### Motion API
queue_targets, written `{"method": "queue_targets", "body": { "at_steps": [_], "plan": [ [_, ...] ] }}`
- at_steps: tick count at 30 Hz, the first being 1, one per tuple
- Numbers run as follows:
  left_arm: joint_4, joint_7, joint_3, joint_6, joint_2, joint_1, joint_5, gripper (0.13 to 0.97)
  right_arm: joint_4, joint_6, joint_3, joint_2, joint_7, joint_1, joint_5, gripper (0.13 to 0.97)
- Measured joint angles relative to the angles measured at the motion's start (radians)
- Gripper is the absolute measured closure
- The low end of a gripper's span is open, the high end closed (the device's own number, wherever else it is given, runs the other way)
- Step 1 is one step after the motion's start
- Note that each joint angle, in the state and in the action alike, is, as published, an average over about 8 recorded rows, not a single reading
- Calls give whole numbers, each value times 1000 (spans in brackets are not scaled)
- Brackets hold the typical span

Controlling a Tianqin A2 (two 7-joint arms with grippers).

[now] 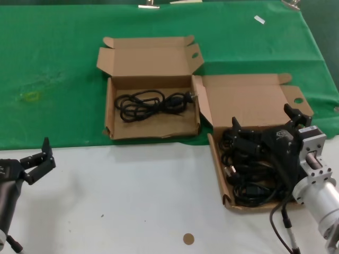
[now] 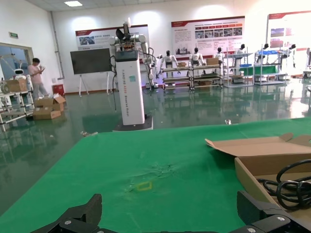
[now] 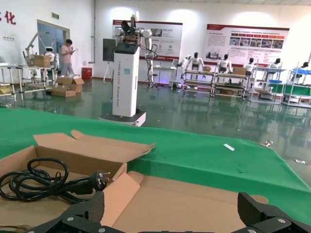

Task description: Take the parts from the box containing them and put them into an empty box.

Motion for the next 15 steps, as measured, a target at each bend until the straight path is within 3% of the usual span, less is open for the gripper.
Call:
{"method": "queue_targets", "body": {
  "at_steps": [15],
  "plan": [
    [0,0,0,0,0,0,0,132,0,0,0,0,0,0,0,129]
  ]
}}
